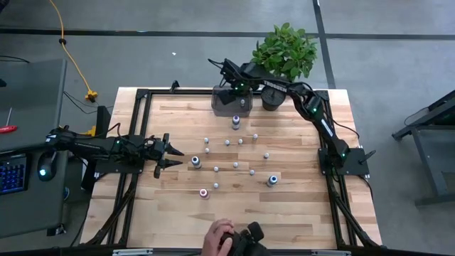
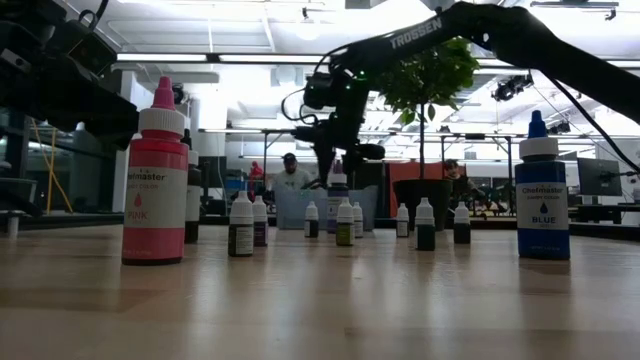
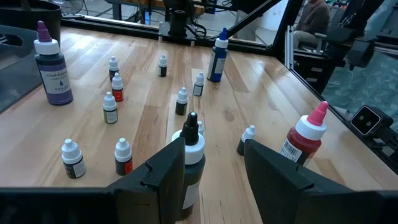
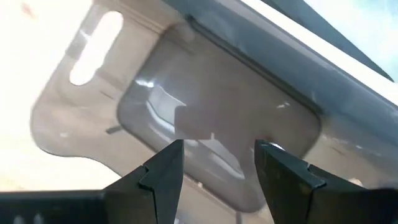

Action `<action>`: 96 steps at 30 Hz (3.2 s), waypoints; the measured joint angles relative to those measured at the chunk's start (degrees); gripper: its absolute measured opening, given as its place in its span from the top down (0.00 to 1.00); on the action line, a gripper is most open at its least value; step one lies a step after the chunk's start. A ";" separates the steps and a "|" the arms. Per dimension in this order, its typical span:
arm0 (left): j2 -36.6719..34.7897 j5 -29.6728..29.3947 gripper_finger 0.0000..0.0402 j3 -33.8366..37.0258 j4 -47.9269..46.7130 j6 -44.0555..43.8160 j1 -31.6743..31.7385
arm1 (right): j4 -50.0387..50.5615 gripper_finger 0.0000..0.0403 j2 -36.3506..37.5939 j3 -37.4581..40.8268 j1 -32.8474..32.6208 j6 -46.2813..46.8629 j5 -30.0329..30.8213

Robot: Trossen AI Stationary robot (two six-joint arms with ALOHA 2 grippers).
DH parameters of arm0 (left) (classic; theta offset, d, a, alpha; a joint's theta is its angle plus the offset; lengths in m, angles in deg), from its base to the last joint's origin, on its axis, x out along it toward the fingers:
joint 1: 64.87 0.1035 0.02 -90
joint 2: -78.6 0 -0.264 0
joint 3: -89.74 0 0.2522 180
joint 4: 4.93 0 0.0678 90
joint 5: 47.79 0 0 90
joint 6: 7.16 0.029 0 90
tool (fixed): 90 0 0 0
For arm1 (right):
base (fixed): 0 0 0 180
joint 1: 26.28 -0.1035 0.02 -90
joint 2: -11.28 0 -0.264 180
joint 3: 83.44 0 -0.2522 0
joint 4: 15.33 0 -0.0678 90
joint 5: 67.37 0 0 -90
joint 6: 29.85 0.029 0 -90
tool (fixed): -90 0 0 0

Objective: Pick & Place food coloring
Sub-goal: Put the small violet food into the black bin

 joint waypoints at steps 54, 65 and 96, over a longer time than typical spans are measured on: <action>-0.02 0.00 0.59 0.00 0.01 0.02 0.01 | 9.60 0.54 32.37 38.19 -16.77 16.13 6.38; 0.00 -0.01 0.59 0.00 0.01 0.00 -0.01 | -11.29 0.54 35.76 55.83 -13.69 19.41 -2.89; 0.00 0.00 0.59 0.00 0.01 0.00 -0.01 | -15.97 0.54 31.58 55.91 -13.43 4.91 -1.78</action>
